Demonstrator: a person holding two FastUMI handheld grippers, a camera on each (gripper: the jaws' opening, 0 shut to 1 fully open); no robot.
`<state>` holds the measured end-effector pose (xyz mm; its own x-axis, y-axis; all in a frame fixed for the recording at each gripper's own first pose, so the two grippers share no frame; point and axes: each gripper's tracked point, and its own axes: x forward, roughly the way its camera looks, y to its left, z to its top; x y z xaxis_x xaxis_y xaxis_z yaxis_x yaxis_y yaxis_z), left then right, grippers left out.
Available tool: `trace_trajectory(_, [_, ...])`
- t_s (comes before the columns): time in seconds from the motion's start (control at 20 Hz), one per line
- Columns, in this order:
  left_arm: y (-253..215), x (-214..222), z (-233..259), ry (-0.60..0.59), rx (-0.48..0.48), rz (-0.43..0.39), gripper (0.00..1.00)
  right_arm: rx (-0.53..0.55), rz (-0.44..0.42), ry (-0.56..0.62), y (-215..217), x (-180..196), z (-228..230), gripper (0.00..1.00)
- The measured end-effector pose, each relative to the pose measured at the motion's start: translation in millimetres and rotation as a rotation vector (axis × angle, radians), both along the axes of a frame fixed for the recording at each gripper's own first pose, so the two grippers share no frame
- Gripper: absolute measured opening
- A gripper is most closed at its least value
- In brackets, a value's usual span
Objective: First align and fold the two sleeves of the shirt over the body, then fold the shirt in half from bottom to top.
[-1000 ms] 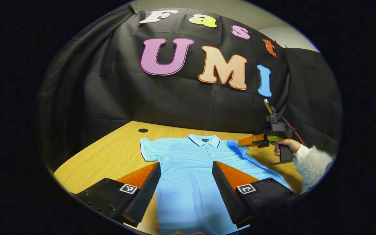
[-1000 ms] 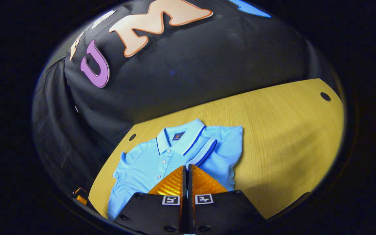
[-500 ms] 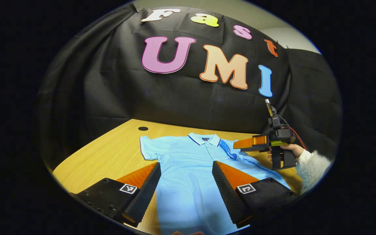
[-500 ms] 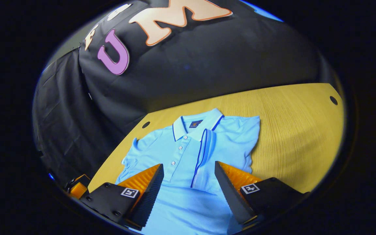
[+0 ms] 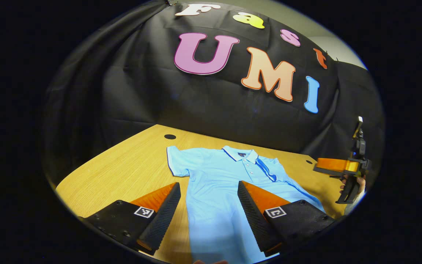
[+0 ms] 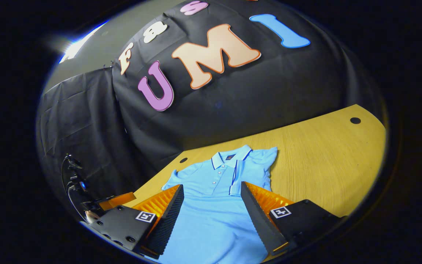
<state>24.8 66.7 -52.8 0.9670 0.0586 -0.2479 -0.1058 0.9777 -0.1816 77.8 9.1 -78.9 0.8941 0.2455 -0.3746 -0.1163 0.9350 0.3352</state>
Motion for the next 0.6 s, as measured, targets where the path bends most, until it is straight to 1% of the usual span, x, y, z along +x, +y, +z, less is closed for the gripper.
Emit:
trace_trajectory(0.1, [13,9,1,0.027,0.048,0.001,0.93,-0.065,-0.023,-0.030,-11,-17,-1,0.97])
trace_trajectory(0.15, [17,16,6,0.025,0.048,-0.002,0.94,-0.086,-0.033,-0.043,-15,-25,-2,0.98])
trace_trajectory(0.25, [28,29,9,0.037,0.067,0.005,0.93,-0.060,-0.027,-0.041,-6,-41,-6,0.97])
trace_trajectory(0.3, [34,37,11,0.042,0.090,0.011,0.96,-0.035,-0.019,-0.034,-3,-49,-8,0.98])
trace_trajectory(0.35, [40,47,9,0.061,0.116,0.012,0.93,-0.018,-0.014,-0.031,-1,-53,-7,0.97])
trace_trajectory(0.4, [45,56,7,0.084,0.134,0.015,0.93,-0.015,-0.008,-0.029,0,-56,-10,0.97])
trace_trajectory(0.5, [59,78,7,0.105,0.162,0.048,0.93,-0.024,-0.006,-0.030,1,-60,-6,0.97])
trace_trajectory(0.6, [65,97,-2,0.146,0.155,0.051,0.93,-0.029,0.003,-0.037,3,-65,1,0.97])
